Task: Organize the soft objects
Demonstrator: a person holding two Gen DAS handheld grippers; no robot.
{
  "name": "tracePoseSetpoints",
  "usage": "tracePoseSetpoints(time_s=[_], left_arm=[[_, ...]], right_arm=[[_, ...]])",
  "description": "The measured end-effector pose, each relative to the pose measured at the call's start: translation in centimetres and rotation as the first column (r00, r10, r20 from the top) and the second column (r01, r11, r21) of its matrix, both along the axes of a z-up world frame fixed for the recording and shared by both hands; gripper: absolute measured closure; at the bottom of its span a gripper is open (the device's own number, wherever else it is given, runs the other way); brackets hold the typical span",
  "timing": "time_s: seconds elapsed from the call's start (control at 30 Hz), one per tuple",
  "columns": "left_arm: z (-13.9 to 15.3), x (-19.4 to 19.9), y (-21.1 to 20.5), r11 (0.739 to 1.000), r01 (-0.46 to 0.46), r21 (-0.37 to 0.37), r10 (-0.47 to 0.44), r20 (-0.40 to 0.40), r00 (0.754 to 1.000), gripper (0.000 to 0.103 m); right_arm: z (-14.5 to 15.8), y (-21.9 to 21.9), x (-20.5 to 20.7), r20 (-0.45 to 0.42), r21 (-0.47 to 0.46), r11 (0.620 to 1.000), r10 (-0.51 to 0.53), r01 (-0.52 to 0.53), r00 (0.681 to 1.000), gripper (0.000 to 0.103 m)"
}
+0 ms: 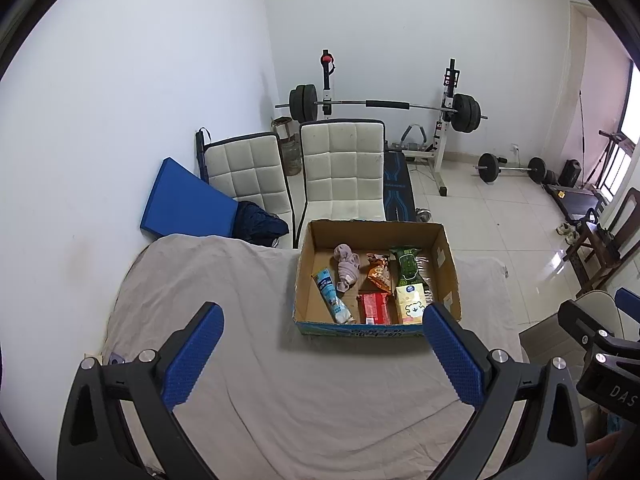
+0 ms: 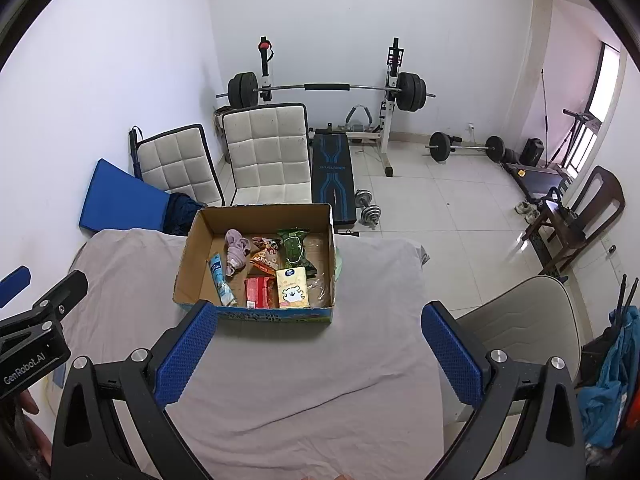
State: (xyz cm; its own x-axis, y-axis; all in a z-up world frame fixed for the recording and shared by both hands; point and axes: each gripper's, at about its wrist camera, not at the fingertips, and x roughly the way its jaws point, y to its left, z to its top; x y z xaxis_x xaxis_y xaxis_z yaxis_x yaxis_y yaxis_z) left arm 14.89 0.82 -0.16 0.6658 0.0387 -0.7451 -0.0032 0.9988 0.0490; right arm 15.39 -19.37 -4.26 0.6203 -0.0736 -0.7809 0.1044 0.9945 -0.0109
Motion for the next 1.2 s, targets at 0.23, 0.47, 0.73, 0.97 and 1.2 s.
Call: tracePoseSetpoints(time_s=[0.23, 0.47, 0.73, 0.97, 1.2], left_arm=[[-0.07, 0.11, -0.02, 1.000, 0.001, 0.001, -0.001, -0.003, 1.000, 0.001], [-0.44, 0.19, 0.02, 1.000, 0.002, 0.002, -0.002, -0.007, 1.000, 0.001], [-0.48, 0.05, -0.13, 1.000, 0.002, -0.001, -0.002, -0.008, 1.000, 0.001], [-0.48, 0.05, -0.14, 1.000, 0.001, 0.000, -0.001, -0.007, 1.000, 0.001], [-0.51, 0.00, -0.30, 1.000, 0.001, 0.000, -0.001, -0.008, 1.000, 0.001]], right_arm=[[0.11, 0.12, 0.01, -0.001, -0.001, 1.000, 0.002, -0.002, 1.000, 0.000], [0.08, 0.00, 0.26, -0.001, -0.003, 1.000, 0.006, -0.006, 1.000, 0.000], [0.19, -0.04, 0.37, 0.002, -0.007, 1.000, 0.005, -0.005, 1.000, 0.000], [0.43, -0.07, 0.70, 0.006, -0.011, 1.000, 0.006, -0.006, 1.000, 0.000], [0.50, -0.17, 0.72, 0.005, -0.011, 1.000, 0.007, -0.007, 1.000, 0.000]])
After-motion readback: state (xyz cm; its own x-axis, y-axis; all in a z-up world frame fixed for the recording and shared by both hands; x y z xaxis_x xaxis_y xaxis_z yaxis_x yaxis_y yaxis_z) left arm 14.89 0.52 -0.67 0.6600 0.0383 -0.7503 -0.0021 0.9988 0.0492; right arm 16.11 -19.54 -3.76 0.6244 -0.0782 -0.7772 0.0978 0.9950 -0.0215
